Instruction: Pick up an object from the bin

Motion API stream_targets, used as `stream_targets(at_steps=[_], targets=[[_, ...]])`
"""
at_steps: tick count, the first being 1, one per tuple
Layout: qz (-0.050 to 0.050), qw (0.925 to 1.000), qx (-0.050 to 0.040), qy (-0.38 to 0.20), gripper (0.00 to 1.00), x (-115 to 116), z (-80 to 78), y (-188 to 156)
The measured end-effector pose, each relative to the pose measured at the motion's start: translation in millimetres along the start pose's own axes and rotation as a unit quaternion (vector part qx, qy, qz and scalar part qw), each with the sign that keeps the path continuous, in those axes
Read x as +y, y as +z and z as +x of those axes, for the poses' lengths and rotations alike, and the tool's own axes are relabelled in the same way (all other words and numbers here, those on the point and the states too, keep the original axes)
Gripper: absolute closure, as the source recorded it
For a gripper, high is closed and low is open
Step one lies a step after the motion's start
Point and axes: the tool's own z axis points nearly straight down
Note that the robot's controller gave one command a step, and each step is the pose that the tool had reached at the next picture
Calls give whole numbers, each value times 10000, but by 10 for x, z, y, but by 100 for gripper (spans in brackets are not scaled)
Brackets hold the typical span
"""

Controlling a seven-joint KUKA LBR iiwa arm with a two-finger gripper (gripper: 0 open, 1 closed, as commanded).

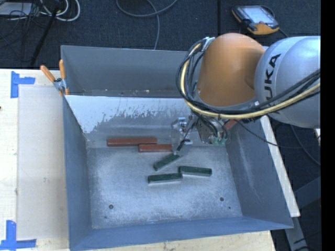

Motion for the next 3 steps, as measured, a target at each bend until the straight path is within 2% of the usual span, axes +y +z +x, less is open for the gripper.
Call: stream_targets(at_steps=[1,2,3], targets=[[0,10000,17,-3,0,1,8,14],[1,10000,17,-3,0,1,8,14],[-2,9991,-7,-423,0,-52,87,234]])
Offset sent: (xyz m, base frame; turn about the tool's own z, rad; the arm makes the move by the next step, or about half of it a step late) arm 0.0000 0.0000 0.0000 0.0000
